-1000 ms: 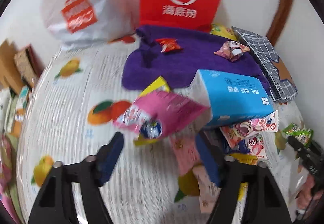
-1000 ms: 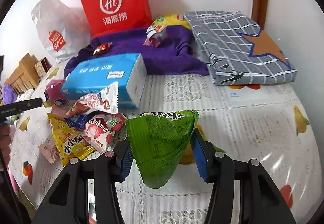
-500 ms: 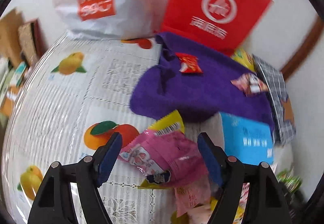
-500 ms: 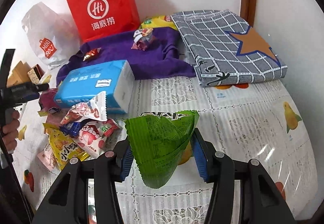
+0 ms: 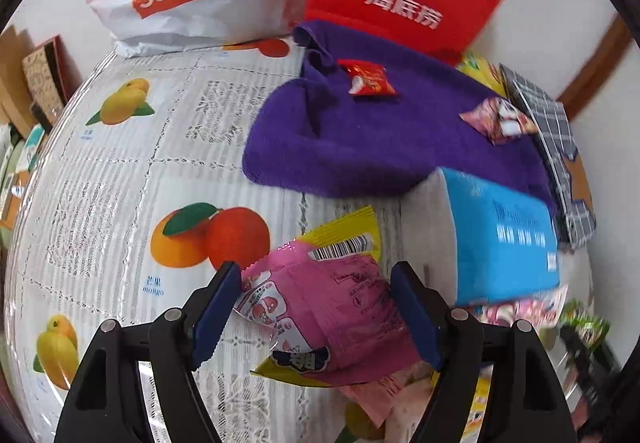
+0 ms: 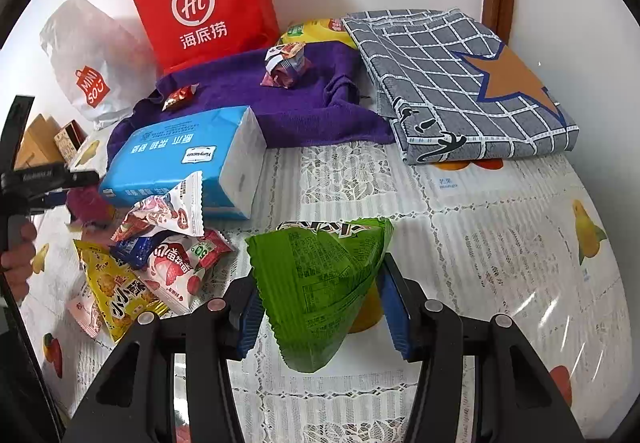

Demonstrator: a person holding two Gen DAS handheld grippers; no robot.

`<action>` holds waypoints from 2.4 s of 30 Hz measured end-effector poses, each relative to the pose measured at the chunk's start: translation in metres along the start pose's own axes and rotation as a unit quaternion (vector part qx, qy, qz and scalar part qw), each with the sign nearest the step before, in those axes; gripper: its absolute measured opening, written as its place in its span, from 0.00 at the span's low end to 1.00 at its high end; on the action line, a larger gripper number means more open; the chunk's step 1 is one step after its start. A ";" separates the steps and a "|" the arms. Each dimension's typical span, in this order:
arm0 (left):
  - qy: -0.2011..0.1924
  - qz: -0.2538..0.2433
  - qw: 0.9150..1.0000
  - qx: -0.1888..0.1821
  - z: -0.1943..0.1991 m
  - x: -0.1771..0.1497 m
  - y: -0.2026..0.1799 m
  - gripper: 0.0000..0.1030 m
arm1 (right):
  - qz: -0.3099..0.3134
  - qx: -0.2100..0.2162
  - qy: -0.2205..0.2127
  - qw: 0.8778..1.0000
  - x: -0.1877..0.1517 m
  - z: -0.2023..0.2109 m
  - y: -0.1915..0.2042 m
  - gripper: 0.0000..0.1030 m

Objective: Organize snacks

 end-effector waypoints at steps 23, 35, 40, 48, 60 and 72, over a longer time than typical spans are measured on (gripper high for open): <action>0.000 -0.028 0.999 -0.035 0.013 -0.041 0.002 0.59 | 0.007 0.008 -0.023 1.000 -0.004 0.023 0.011 0.50; -0.027 -0.033 0.998 -0.055 0.045 -0.058 0.002 0.55 | 0.026 0.011 -0.040 0.999 0.001 0.039 0.029 0.50; -0.037 -0.036 0.997 -0.061 0.057 -0.059 -0.003 0.55 | 0.031 0.015 -0.045 0.998 0.003 0.044 0.035 0.50; -0.019 -0.036 0.997 -0.064 0.049 -0.062 -0.003 0.55 | 0.041 0.021 -0.055 0.997 0.009 0.052 0.043 0.50; 0.001 -0.040 0.999 -0.015 0.016 -0.061 0.008 0.78 | 0.040 0.017 -0.041 0.998 0.004 0.042 0.040 0.50; -0.024 -0.038 0.998 -0.049 0.012 -0.049 0.007 0.72 | 0.038 0.013 -0.031 0.999 0.004 0.033 0.038 0.50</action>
Point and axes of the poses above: each gripper's, at about its wrist camera, not at the fingertips, and z roughly against the way its jaws point, y to its left, x to its top, the point moved 6 cm from there along -z, roughly the way its jaws point, and after that the axes turned 4 degrees about -x, right-handed, at the moved point
